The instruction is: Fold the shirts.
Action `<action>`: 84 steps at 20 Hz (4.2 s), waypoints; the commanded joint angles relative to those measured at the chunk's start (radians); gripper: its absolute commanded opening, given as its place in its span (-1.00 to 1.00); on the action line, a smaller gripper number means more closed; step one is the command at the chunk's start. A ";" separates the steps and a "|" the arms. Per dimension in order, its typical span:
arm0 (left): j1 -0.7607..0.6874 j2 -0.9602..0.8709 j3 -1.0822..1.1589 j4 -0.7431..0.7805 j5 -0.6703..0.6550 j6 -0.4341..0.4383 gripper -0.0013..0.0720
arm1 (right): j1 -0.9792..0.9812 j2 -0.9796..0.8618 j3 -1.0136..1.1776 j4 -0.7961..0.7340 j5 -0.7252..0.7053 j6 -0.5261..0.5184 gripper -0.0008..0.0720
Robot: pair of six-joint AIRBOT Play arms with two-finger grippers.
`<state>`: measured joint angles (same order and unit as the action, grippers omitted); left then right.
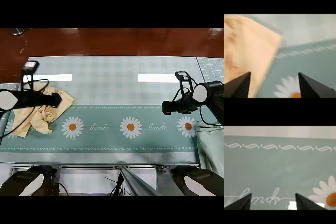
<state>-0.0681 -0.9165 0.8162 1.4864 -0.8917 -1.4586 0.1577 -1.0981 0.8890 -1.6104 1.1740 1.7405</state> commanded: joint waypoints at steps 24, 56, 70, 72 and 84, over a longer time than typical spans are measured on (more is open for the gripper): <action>0.345 -0.506 0.385 -0.445 -0.179 -0.014 -0.90 | 0.002 0.100 -0.016 0.112 0.071 0.035 0.74; -0.697 0.228 -0.299 -0.656 0.439 -0.012 -0.90 | 0.001 0.589 -0.040 0.139 0.043 0.100 0.74; 0.005 0.237 0.000 -0.390 -0.220 -0.038 0.95 | -0.284 0.420 -0.008 0.097 0.045 -0.042 0.74; 0.115 0.238 0.012 -0.390 -0.222 -0.082 0.95 | -0.418 0.453 -0.031 0.062 0.075 -0.049 0.74; -0.003 -0.042 -0.391 -1.398 -0.167 0.531 0.95 | -0.415 0.479 -0.513 0.514 -0.062 -0.188 0.74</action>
<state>0.0032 -0.8703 0.4320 0.2783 -1.0763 -1.1069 -0.3302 -0.6205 0.4168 -1.1973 1.1370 1.5776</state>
